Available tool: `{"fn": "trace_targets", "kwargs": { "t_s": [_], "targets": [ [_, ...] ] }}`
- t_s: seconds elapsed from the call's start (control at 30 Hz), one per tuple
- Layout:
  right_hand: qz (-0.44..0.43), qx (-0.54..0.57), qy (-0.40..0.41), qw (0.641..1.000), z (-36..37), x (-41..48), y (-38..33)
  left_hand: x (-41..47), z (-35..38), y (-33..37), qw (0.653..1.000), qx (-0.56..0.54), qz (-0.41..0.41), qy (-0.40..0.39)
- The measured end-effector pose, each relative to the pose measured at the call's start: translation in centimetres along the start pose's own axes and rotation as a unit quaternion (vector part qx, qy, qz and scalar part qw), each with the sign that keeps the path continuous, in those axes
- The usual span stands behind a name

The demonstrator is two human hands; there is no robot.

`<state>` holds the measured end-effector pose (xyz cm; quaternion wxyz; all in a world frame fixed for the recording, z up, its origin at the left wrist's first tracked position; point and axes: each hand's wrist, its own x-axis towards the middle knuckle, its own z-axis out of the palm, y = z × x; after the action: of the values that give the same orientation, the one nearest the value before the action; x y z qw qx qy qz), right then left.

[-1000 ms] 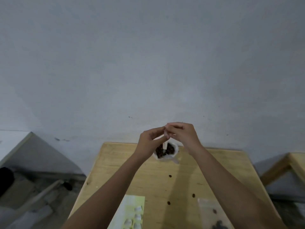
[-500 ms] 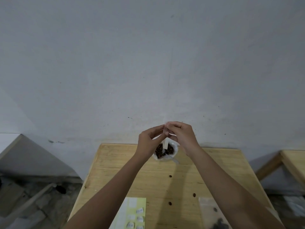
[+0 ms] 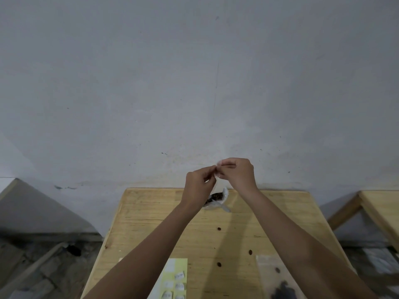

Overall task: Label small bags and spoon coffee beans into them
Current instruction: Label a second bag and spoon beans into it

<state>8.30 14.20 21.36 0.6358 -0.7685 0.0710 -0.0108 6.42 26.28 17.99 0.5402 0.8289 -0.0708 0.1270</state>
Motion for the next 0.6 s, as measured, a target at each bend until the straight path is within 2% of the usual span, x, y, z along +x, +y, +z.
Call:
{"fn": "trace_targets", "kwargs": {
  "t_s": [0.17,0.3,0.4,0.5,0.6],
  "targets": [
    [0.032,-0.012,-0.023,0.999,-0.6,0.7,-0.6,1.2,-0.7,-0.8,0.997,0.072,0.033,0.015],
    [-0.006,-0.123,-0.03,0.992,-1.1,0.9,0.0,2.0,-2.0,-1.5,0.994,0.092,0.028,0.045],
    [-0.007,-0.156,-0.042,0.987,-1.3,1.2,-0.1,2.1,-2.5,-1.6,0.994,0.093,0.028,0.041],
    [-0.009,-0.158,-0.04,0.987,-1.8,1.5,-1.1,1.6,-2.4,-1.1,0.999,0.049,0.011,0.003],
    [-0.022,-0.151,-0.049,0.987,-2.4,1.5,-2.2,1.3,-2.2,-0.4,0.996,-0.005,-0.002,-0.093]
  ]
}}
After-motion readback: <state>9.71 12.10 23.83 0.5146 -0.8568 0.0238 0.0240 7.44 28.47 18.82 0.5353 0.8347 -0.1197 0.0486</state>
